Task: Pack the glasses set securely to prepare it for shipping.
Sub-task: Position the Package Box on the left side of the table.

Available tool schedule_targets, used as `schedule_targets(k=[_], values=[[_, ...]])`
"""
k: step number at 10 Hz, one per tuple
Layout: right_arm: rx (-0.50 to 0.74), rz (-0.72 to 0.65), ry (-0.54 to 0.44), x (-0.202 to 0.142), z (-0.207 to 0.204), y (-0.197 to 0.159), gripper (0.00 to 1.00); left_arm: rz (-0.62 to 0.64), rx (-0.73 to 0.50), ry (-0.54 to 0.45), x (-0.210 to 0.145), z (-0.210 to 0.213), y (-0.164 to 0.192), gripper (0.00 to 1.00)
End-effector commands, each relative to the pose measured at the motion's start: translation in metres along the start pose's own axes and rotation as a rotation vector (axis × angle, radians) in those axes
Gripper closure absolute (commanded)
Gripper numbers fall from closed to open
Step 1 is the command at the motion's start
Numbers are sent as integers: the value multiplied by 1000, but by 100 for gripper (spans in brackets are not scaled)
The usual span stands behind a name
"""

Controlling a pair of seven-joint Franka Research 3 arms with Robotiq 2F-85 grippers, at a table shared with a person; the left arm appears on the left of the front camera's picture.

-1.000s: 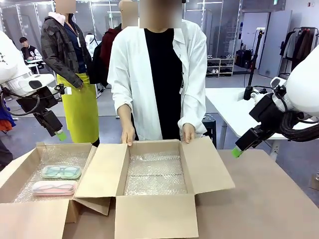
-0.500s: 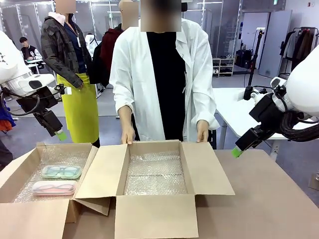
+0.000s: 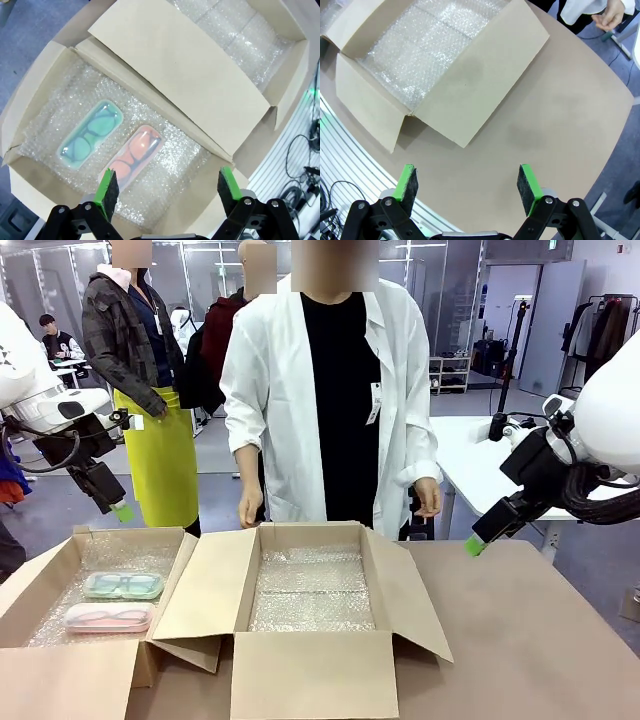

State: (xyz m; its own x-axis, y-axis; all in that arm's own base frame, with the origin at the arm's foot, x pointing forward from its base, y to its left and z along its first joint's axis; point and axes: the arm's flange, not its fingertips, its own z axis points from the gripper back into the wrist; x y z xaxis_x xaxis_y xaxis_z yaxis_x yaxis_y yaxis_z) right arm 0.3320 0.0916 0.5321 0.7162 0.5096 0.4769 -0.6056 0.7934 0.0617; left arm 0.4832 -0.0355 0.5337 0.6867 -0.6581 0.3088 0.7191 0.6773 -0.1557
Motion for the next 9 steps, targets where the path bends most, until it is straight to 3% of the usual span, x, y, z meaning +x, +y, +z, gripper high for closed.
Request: schedule_targets(k=[1, 9], values=[[-13, 4, -4, 1, -1, 1, 0, 4, 8, 2, 2, 3, 1, 0], [-13, 4, -4, 1, -1, 1, 0, 4, 8, 2, 2, 3, 1, 0]])
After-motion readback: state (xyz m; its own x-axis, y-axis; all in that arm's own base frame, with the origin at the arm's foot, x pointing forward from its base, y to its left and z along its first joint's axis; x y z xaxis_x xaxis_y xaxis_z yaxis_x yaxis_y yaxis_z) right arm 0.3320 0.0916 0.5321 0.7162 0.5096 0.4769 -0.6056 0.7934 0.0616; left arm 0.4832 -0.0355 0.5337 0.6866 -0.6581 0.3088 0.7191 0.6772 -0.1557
